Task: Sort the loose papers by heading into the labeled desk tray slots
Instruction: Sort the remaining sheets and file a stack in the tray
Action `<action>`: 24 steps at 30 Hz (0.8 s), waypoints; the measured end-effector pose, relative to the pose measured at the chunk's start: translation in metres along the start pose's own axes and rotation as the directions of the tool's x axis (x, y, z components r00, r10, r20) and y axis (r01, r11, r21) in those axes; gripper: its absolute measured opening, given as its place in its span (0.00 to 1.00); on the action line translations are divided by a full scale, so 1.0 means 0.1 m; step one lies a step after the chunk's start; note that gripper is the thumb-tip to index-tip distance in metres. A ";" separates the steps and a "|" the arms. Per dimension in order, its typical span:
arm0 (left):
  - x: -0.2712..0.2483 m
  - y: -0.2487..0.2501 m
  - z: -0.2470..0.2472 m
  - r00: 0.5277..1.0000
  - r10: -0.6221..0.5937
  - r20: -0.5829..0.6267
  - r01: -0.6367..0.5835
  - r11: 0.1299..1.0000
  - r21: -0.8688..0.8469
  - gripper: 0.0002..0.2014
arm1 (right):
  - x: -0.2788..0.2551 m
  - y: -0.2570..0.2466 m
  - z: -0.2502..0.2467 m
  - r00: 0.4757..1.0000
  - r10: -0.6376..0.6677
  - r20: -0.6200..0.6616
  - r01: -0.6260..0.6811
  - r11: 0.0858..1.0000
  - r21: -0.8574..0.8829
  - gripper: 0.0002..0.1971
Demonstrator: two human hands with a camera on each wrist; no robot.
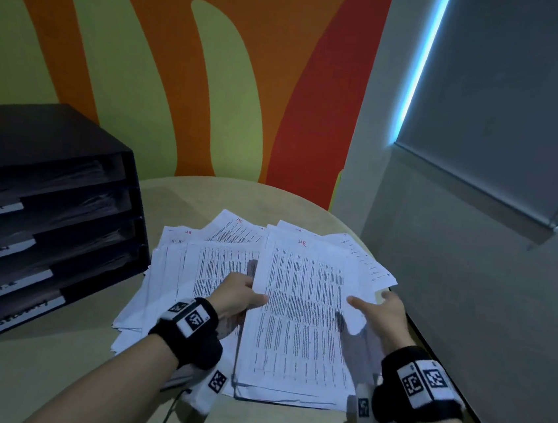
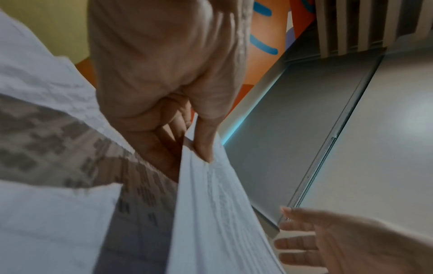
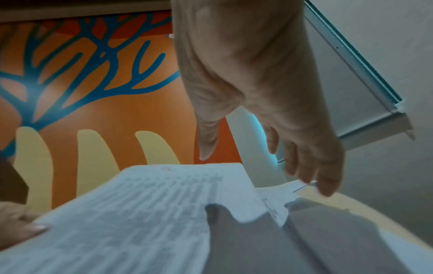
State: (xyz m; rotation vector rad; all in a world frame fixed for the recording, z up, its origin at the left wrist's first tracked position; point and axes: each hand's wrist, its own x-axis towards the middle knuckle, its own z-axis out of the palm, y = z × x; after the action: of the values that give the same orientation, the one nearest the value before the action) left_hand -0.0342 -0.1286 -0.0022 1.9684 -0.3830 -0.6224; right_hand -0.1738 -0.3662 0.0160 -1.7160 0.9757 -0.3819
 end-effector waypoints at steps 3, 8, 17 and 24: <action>-0.12 -0.01 -0.21 0.999 0.032 0.036 -0.025 0.985 -0.171 0.09 | 0.05 0.00 0.00 0.994 0.063 0.087 -0.074 0.989 0.125 0.45; -0.18 -0.09 -0.36 0.987 -0.013 0.158 0.057 0.958 -0.280 0.16 | 0.05 0.00 0.14 0.981 0.055 0.184 -0.097 0.969 0.227 0.16; -0.20 -0.23 -0.51 0.994 -0.096 -0.055 0.073 0.943 -0.325 0.23 | -0.04 0.12 0.12 0.987 -0.108 0.119 0.079 0.971 0.226 0.13; -0.37 -0.31 -0.68 0.993 -0.082 -0.081 0.031 0.870 -0.492 0.13 | 0.06 0.19 -0.13 0.994 -0.020 -0.105 0.046 0.965 0.258 0.06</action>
State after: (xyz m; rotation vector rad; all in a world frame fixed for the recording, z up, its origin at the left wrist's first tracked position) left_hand -0.0255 -0.0465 0.0052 1.5152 -0.0878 -0.5875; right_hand -0.1867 -0.3804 0.0028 -1.4866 0.9260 -0.5978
